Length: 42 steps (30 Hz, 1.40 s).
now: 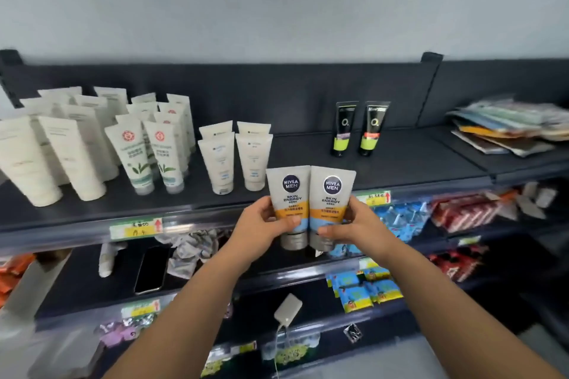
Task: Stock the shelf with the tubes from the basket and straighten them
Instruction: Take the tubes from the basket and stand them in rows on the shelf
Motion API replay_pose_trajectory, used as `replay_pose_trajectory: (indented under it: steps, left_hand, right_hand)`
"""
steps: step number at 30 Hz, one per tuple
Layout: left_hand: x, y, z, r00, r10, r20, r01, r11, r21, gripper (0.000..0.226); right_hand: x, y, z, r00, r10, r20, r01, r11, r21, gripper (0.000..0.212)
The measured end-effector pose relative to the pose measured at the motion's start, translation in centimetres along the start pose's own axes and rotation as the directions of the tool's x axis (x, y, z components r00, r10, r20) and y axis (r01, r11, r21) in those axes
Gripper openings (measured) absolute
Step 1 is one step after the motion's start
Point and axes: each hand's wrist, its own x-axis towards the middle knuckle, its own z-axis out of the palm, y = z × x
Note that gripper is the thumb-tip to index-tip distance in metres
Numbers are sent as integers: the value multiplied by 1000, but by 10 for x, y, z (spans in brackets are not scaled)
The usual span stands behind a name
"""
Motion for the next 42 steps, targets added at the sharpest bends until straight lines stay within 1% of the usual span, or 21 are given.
replay_pose_trajectory:
  steps: [5, 8, 12, 19, 23, 26, 30, 33, 37, 42]
  left_hand:
    - [43, 19, 25, 992, 42, 117, -44, 999, 13, 38]
    - [66, 24, 37, 987, 57, 153, -58, 998, 0, 35]
    - [97, 29, 50, 976, 73, 207, -73, 997, -6, 36]
    - [141, 27, 79, 968, 105, 227, -115, 993, 31, 38]
    - [161, 25, 95, 974, 146, 175, -157, 986, 51, 40]
    - [176, 23, 108, 979, 167, 120, -178, 980, 84, 44]
    - [194, 13, 128, 984, 163, 78, -173, 973, 155, 48]
    - [203, -2, 140, 987, 153, 51, -161, 953, 255, 48]
    - [209, -10, 153, 986, 168, 6, -159, 922, 352, 46]
    - [209, -8, 163, 984, 172, -39, -144, 912, 383, 50]
  right_hand:
    - [13, -9, -34, 991, -29, -131, 28, 1000, -10, 50]
    - [22, -12, -50, 984, -28, -176, 24, 999, -24, 50]
    - [39, -16, -69, 972, -77, -221, 59, 994, -87, 52]
    - [69, -6, -104, 961, -101, -258, 66, 988, -140, 73]
    - [87, -5, -121, 953, -127, -276, 59, 969, -240, 71]
    - [102, -2, -137, 952, -142, -271, 65, 959, -274, 69]
    - [119, 7, -166, 966, -128, -226, 54, 950, -308, 71]
    - [128, 21, -183, 982, -100, -160, 36, 933, -359, 73]
    - [140, 39, -202, 986, -72, -149, 19, 943, -332, 71]
    - [155, 45, -214, 993, -55, -102, 19, 945, -327, 74]
